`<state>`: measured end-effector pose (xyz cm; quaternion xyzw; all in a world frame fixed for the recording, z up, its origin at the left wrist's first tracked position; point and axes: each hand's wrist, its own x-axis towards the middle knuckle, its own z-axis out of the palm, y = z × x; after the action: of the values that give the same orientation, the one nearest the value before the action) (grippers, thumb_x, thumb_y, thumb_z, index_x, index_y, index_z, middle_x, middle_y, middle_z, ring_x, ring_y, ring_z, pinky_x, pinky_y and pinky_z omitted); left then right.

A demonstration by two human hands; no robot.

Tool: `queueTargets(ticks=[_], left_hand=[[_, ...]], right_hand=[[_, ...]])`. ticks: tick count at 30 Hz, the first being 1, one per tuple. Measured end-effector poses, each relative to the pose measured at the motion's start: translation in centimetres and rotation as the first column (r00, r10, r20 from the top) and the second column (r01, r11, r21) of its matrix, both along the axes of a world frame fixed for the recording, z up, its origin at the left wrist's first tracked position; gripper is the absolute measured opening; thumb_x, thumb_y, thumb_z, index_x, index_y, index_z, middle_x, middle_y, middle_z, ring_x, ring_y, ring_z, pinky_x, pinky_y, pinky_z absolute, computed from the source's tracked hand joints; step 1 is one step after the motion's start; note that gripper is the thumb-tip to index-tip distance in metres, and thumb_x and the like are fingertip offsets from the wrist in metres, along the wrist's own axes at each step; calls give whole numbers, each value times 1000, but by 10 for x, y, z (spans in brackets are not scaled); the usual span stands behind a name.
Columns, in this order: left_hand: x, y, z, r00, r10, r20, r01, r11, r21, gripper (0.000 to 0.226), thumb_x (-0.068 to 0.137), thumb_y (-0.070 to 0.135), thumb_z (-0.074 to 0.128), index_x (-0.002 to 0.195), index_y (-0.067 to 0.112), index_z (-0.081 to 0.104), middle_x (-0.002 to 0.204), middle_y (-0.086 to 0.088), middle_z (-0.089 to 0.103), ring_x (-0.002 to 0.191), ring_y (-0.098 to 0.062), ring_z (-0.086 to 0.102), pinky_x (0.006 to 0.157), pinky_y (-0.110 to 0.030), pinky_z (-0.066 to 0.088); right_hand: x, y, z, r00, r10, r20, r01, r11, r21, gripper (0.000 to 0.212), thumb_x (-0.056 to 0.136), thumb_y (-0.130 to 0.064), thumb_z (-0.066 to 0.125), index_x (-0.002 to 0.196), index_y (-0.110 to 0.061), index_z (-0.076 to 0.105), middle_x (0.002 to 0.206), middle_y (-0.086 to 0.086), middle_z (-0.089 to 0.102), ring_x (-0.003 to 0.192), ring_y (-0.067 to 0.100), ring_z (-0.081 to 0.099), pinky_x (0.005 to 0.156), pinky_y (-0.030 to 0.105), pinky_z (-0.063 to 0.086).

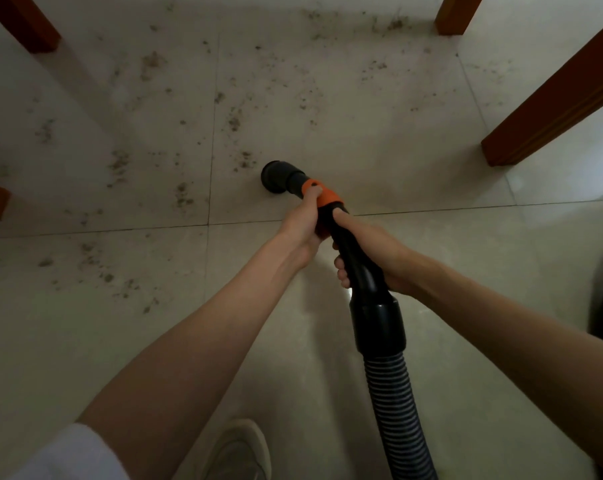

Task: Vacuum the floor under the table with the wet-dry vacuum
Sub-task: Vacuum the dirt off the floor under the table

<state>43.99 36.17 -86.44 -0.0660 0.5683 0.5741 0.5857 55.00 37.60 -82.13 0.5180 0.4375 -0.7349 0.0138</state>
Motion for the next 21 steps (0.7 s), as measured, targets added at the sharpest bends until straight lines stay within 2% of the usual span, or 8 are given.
queueTargets(ticks=[4, 7, 10, 13, 15, 18, 21], left_hand=[[4, 7, 2, 999, -41, 8, 41, 999, 15, 27, 97, 31, 47, 97, 5, 54, 87, -10, 60, 73, -16, 60, 54, -23, 49], [11, 17, 4, 996, -93, 5, 93, 995, 19, 29, 97, 31, 49, 103, 3, 52, 88, -10, 60, 75, -16, 59, 57, -24, 49], [14, 30, 2, 991, -135, -16, 135, 991, 22, 26, 97, 31, 49, 90, 6, 54, 86, -9, 60, 75, -17, 59, 61, -24, 50], [9, 44, 0, 988, -154, -30, 155, 988, 26, 28, 97, 32, 47, 87, 7, 53, 86, -9, 60, 75, -17, 59, 63, -26, 50], [3, 52, -1, 988, -151, -32, 152, 988, 12, 30, 97, 33, 47, 97, 4, 54, 89, -9, 60, 75, -18, 60, 60, -27, 50], [-5, 64, 2, 990, -128, -62, 128, 992, -12, 47, 96, 37, 48, 122, -2, 50, 97, -11, 60, 75, -18, 59, 55, -27, 48], [-9, 76, 5, 989, -112, -93, 111, 994, -8, 54, 95, 40, 49, 127, -4, 49, 94, -9, 59, 76, -19, 59, 57, -28, 48]], right_hand=[[14, 3, -3, 999, 1, -45, -5, 995, -97, 44, 94, -52, 44, 88, -8, 45, 54, 6, 54, 46, 20, 54, 50, 29, 47], [21, 8, -5, 997, -56, -56, 49, 992, -117, 44, 94, -52, 44, 88, -8, 43, 53, 5, 53, 44, 19, 53, 48, 27, 47], [22, 16, -6, 995, -92, -24, 92, 996, -23, 44, 94, -52, 46, 89, -8, 44, 52, 5, 50, 40, 18, 49, 43, 26, 45], [15, 23, -5, 991, -136, -11, 136, 988, 70, 43, 95, -48, 47, 85, -7, 46, 51, 5, 48, 37, 17, 46, 39, 24, 43], [7, 27, -7, 989, -150, -7, 150, 983, 108, 43, 95, -47, 48, 82, -7, 47, 49, 5, 49, 37, 17, 46, 39, 24, 43], [-6, 37, -11, 988, -156, -18, 157, 978, 140, 42, 95, -48, 48, 82, -7, 48, 47, 4, 49, 37, 17, 46, 40, 24, 43], [-20, 47, -14, 982, -186, -31, 189, 969, 159, 43, 95, -48, 47, 85, -7, 49, 47, 4, 47, 35, 16, 45, 39, 23, 42]])
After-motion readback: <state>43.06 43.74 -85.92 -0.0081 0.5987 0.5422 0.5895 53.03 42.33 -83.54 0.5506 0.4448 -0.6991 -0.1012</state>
